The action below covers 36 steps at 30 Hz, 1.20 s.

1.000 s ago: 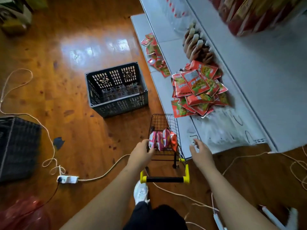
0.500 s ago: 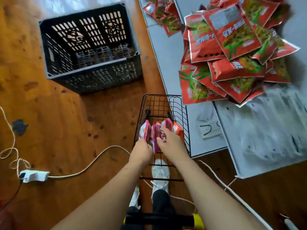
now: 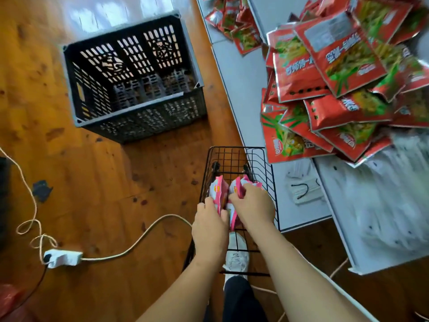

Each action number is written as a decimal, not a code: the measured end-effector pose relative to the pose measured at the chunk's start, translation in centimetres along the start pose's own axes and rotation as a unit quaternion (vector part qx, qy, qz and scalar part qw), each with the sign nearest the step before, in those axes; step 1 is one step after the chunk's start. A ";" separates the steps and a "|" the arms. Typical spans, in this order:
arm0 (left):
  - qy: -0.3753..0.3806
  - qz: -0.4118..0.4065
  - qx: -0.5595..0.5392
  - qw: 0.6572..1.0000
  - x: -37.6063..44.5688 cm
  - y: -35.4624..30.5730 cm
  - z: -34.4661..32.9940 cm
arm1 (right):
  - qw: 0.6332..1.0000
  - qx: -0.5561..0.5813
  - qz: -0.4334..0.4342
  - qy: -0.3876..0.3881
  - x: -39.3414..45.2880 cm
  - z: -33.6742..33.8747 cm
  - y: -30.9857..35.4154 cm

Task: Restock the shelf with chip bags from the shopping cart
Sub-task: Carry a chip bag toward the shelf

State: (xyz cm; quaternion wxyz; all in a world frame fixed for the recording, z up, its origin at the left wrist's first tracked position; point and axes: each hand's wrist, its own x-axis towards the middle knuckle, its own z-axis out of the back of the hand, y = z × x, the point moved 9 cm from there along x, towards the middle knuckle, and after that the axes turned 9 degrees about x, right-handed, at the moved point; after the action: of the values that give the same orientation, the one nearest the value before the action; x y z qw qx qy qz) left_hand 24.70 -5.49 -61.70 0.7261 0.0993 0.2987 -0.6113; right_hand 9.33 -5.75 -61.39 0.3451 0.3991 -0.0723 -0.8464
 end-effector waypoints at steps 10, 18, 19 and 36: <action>0.158 -0.089 -0.250 0.951 -9.1 -3.9 16.7 | 0.874 0.470 -0.122 0.018 -12.9 9.1 5.3; 0.192 -0.285 -0.357 0.868 -25.9 -7.1 31.1 | 0.774 0.629 -0.058 -0.039 -31.1 20.5 11.2; 0.171 -0.292 -0.364 0.868 -27.9 -7.6 32.2 | 0.782 0.619 -0.035 -0.060 -33.9 22.3 11.6; 0.427 -0.345 -0.270 0.791 -62.4 -21.1 27.0 | 0.758 0.469 -0.039 -0.451 -66.6 38.3 -15.3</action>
State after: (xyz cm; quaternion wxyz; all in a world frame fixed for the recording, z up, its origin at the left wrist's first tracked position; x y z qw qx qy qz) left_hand 8.55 27.58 -0.74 0.2633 0.0405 0.7452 -0.6113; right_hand 3.03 42.62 -0.16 0.0090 0.0852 -0.5923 -0.8012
